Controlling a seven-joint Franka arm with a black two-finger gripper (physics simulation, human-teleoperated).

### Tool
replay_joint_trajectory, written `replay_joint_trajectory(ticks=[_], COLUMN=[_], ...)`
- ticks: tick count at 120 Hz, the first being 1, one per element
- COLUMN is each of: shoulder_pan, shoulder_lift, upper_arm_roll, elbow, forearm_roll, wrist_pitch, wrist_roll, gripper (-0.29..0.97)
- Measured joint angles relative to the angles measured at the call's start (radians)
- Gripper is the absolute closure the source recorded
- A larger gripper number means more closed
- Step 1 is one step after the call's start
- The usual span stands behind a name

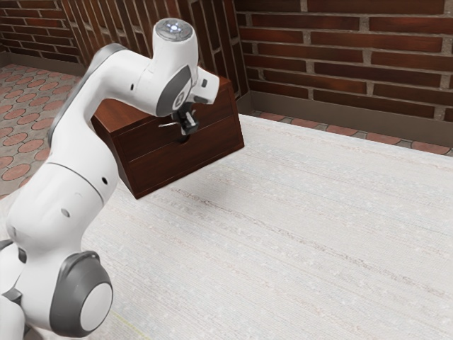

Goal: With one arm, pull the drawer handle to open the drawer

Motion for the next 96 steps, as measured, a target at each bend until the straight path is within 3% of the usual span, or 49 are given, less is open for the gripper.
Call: replay_joint_trajectory(ticks=[18,33,48,67,96], shoulder_pan=[-0.007,-0.037,-0.079,-0.127,-0.22], shoulder_lift=[-0.004,-0.094,-0.199,-0.259,-0.366], upper_arm_roll=[0.0,-0.01,-0.017,-0.003,0.032], elbow=[-0.023,-0.166,-0.296,-0.405,-0.567], forearm_roll=[0.0,-0.001,0.0,0.011,0.001], wrist_pitch=[0.01,0.015,0.014,0.022,0.013], wrist_roll=[-0.004,-0.008,-0.011,-0.02,-0.035], gripper=[0.44,0.51,0.82,0.64,0.62])
